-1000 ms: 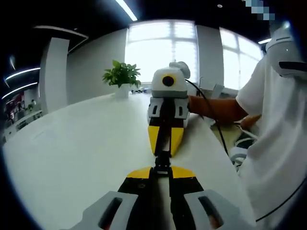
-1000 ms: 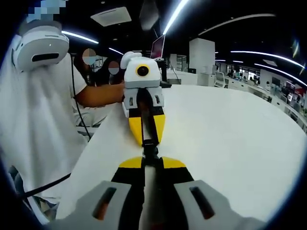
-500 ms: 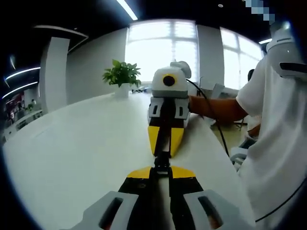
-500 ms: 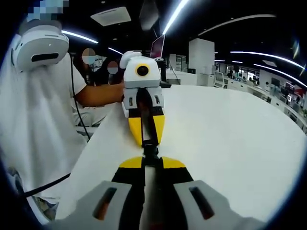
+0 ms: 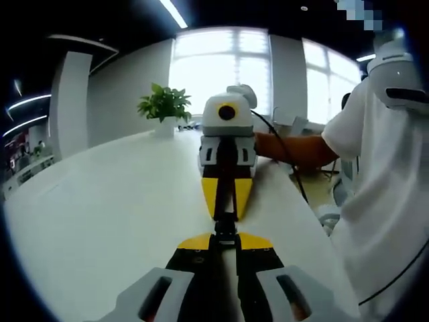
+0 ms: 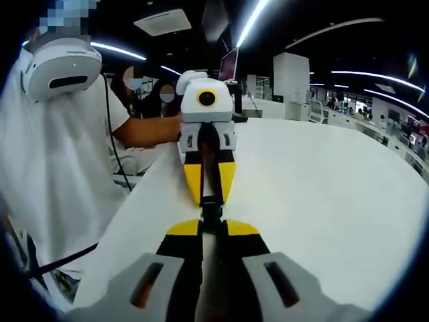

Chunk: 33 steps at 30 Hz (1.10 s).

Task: Snap the two parts of the plastic buckle together until the buckle closes and remains connected.

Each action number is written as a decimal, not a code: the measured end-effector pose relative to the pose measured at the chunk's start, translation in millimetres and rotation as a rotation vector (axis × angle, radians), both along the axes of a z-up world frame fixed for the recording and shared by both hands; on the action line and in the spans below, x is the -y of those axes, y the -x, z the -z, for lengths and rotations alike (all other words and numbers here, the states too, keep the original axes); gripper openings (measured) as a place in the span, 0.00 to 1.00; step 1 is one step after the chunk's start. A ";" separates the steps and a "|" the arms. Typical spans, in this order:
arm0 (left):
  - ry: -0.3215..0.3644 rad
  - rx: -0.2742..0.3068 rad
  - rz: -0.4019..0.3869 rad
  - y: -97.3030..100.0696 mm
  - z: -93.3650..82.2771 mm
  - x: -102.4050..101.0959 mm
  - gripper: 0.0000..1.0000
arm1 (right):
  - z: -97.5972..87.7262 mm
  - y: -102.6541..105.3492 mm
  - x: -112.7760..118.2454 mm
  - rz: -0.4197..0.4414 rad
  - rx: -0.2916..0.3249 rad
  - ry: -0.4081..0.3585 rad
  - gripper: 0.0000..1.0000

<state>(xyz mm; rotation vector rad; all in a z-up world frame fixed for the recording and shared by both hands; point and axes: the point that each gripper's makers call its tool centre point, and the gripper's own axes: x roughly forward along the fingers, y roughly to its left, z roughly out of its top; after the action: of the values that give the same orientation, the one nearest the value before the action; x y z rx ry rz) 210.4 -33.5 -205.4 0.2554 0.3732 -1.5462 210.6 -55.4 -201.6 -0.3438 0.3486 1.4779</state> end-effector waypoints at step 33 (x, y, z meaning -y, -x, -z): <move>-0.008 0.005 0.012 2.4 -1.1 1.1 0.11 | -3.0 3.3 -8.2 0.019 0.022 0.010 0.11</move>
<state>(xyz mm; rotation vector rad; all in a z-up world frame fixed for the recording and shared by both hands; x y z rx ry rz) 208.0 -34.6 -204.3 0.2675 0.3746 -1.5560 207.3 -47.2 -198.6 -0.3640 0.3405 1.4535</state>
